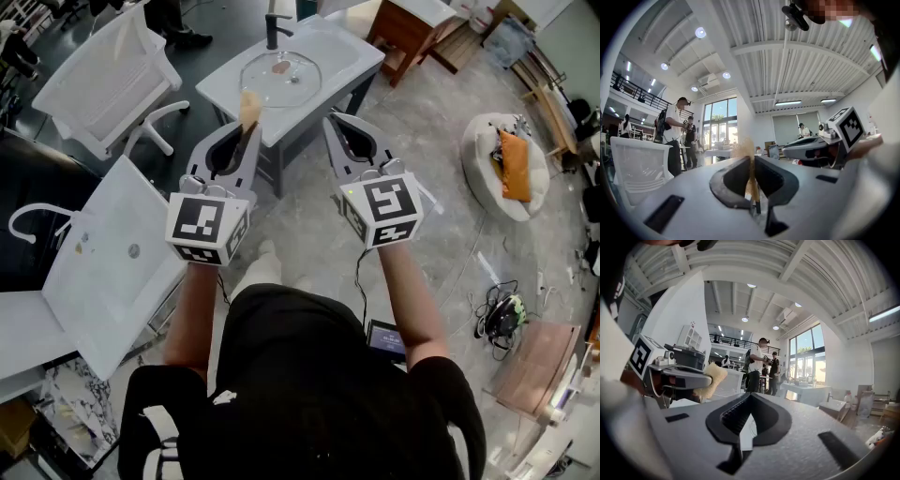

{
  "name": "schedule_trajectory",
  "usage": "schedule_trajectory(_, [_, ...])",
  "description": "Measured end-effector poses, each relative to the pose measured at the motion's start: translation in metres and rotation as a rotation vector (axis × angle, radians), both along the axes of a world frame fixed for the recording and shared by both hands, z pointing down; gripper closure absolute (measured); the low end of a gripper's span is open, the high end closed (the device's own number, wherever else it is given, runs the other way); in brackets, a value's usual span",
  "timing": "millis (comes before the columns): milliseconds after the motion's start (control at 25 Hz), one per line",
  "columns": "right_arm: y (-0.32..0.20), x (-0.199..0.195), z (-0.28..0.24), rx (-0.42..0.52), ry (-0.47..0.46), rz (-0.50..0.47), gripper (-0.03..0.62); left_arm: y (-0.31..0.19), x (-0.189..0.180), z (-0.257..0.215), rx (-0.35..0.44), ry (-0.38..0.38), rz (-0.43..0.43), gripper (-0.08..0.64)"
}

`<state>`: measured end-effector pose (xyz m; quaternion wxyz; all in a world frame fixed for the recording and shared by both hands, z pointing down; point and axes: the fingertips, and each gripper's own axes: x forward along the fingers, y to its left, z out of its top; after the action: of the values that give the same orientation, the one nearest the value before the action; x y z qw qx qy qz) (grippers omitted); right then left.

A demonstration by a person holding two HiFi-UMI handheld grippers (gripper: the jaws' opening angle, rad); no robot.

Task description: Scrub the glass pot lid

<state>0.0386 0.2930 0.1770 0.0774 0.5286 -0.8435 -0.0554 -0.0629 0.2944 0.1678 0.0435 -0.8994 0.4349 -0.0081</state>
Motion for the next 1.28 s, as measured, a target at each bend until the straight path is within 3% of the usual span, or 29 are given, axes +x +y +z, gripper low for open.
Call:
schedule_trajectory(720, [0.011, 0.003, 0.023, -0.056, -0.029, -0.044, 0.592, 0.014, 0.003, 0.013, -0.021, -0.020, -0.005, 0.540])
schedule_trajectory(1280, [-0.059, -0.005, 0.027, -0.067, -0.017, -0.057, 0.592, -0.058, -0.002, 0.019, -0.040, -0.012, -0.019, 0.540])
